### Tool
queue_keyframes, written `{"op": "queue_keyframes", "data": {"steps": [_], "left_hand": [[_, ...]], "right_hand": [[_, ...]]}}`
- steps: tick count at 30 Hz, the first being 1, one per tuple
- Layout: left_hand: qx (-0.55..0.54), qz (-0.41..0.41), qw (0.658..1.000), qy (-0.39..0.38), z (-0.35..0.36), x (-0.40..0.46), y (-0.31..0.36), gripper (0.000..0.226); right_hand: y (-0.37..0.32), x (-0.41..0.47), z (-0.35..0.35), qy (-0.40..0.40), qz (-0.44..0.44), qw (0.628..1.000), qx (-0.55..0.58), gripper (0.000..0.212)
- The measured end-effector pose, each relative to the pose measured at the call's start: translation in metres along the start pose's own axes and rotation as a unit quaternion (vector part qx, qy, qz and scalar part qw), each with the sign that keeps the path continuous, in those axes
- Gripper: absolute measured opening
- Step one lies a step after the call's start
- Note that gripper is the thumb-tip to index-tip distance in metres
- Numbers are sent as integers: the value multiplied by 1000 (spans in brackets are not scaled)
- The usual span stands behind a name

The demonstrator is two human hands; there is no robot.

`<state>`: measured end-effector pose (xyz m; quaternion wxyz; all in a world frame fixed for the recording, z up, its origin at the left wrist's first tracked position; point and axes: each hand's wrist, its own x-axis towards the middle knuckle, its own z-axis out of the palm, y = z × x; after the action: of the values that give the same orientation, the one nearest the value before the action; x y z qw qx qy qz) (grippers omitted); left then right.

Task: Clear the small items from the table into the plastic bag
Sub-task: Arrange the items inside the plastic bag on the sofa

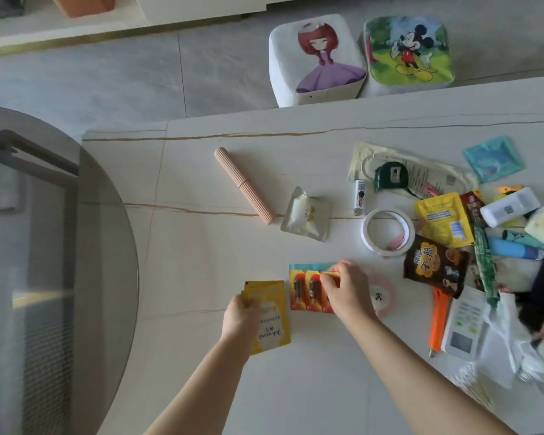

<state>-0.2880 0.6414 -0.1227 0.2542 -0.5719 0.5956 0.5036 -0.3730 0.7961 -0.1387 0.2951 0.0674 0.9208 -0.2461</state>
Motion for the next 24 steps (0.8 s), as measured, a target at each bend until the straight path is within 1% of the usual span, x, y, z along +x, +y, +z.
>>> {"op": "queue_keyframes", "data": {"steps": [2, 6, 9, 11, 12, 13, 15, 18, 19, 21, 24], "left_hand": [[6, 1, 1000, 0, 2, 2, -2, 16], [2, 6, 1000, 7, 7, 3, -3, 15], [-4, 8, 1000, 11, 9, -1, -2, 15], [-1, 12, 1000, 18, 9, -4, -3, 17], [-1, 14, 1000, 23, 9, -7, -3, 17], [-4, 16, 1000, 26, 9, -10, -4, 17], [-16, 20, 999, 28, 8, -21, -3, 14], [-41, 32, 998, 26, 5, -46, 2, 9], [-52, 36, 998, 24, 4, -57, 5, 9], [-73, 48, 996, 19, 2, -82, 14, 8], [-83, 72, 994, 11, 2, -125, 30, 8]], "right_hand": [[2, 0, 4, -11, -39, 998, -53, 23], [-1, 0, -4, 18, -77, 985, -154, 24], [-7, 0, -11, 10, -103, 981, -165, 24], [-8, -3, -11, -21, -111, 980, -163, 32], [-8, -5, -11, -42, -102, 982, -153, 34], [-9, -9, -13, -61, -82, 986, -131, 32], [-8, -18, -18, -88, -33, 994, -51, 23], [0, -38, -33, -90, 50, 989, 103, 20], [5, -45, -40, -88, 85, 978, 167, 21], [15, -62, -58, -84, 145, 941, 295, 20], [24, -92, -97, -76, 160, 887, 427, 31]]}}
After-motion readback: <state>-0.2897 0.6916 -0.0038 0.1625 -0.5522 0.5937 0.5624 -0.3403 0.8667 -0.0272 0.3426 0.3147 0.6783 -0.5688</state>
